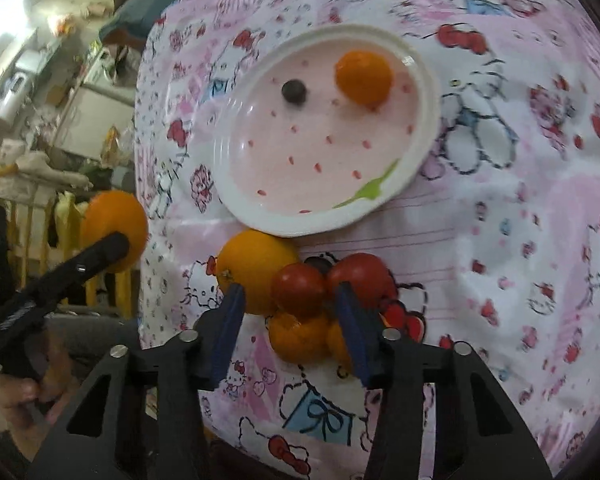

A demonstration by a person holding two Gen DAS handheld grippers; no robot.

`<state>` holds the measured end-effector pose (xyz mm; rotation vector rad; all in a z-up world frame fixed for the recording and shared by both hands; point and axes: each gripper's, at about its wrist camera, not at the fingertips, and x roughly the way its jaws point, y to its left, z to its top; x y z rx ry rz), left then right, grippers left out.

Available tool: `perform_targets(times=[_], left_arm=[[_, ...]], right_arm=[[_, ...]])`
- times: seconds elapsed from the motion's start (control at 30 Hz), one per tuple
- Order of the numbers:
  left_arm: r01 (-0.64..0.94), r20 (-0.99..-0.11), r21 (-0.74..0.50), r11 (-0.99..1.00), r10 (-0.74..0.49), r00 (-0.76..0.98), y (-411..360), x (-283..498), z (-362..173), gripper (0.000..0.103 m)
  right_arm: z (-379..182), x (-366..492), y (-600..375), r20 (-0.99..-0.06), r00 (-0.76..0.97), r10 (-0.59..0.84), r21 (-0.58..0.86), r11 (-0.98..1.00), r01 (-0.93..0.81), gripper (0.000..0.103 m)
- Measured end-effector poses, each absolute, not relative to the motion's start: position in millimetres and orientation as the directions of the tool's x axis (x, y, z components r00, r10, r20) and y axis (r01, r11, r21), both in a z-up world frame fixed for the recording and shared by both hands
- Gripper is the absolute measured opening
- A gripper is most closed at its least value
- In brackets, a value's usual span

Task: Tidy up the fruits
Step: 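Grasp a red plum from the cluster with the right tool while the left holds the orange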

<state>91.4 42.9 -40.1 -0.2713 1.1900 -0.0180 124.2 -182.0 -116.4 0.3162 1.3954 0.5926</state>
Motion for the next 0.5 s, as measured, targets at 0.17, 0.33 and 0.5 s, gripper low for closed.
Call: perform_targets(times=[0.17,0.33,0.5], left_arm=[[-0.099,-0.916,-0.209,0.973,-0.159,0.368,35.2,91.9,-40.8,0.054],[-0.098,-0.918,-0.208,0.973,-0.159,0.364,33.6,92.2,-42.2,0.054],[-0.104,-0.92,-0.194,0.975,-0.144,0.365,34.0,92.7,-43.8,0.054]], right_arm=[[-118.0,126.9,-172.8,-0.848,0.069,0.525,0.497,0.834,-0.238,0.036],[-121.1,128.5,-173.0,-0.853,0.054,0.52,0.49,0.831,-0.263,0.032],[-122.3,129.8,-172.3,-0.852,0.052,0.521,0.489,0.828,-0.274,0.033]])
